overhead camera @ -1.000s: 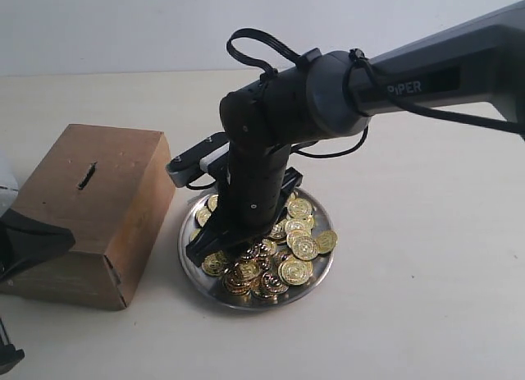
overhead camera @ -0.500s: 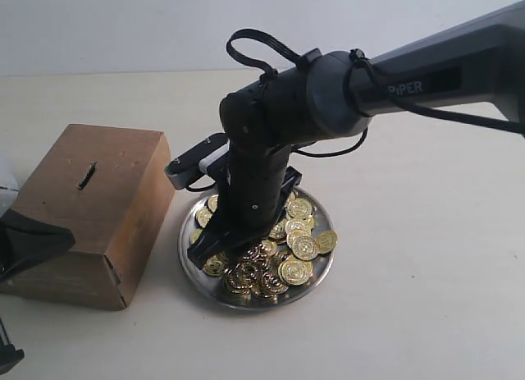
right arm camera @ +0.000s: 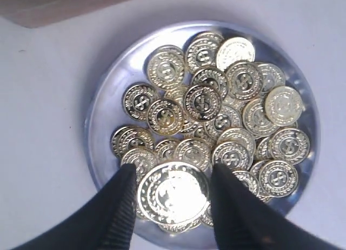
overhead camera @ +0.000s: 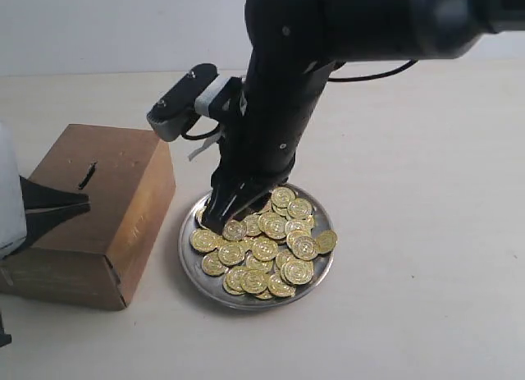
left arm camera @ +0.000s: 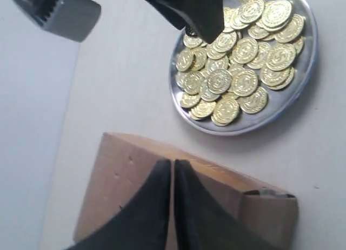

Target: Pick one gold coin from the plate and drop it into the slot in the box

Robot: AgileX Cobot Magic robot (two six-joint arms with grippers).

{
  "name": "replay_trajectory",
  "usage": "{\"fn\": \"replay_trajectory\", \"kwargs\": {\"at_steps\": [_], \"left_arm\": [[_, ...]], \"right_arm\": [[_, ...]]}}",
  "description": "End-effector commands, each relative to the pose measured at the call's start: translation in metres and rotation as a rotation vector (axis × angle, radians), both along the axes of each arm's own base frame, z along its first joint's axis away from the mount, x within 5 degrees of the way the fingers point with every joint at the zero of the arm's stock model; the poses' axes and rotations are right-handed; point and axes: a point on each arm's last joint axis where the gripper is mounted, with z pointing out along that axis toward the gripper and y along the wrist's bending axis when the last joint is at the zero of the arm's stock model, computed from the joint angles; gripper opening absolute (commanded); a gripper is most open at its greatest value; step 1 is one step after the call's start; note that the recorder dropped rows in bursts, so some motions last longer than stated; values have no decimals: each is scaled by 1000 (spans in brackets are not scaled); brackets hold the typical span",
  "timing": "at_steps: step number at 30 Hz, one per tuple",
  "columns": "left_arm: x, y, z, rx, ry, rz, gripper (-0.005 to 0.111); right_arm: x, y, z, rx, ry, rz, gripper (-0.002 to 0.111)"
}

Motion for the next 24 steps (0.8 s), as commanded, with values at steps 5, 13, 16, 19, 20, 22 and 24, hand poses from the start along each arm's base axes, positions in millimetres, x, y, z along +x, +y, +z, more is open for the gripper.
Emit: {"fn": "replay_trajectory", "kwargs": {"at_steps": [5, 13, 16, 19, 20, 22, 24], "left_arm": [[-16, -21, 4, 155, -212, -341, 42], [-41, -44, 11, 111, -335, -559, 42], [-46, -49, 14, 70, -368, -592, 42], [-51, -52, 15, 61, -373, -624, 42], [-51, -52, 15, 62, -372, -623, 42], [-51, -51, 14, 63, -367, -622, 42], [-51, -51, 14, 66, -360, -621, 42]], "right_arm": [[-41, -9, 57, 156, 104, 285, 33], [-65, -10, 67, 261, 255, 434, 33], [-67, -7, 69, 304, 278, 435, 33], [-68, -7, 69, 311, 282, 433, 33], [-68, -7, 69, 311, 282, 433, 33], [-68, -6, 70, 319, 287, 432, 33], [-68, -6, 71, 324, 285, 436, 33]]}}
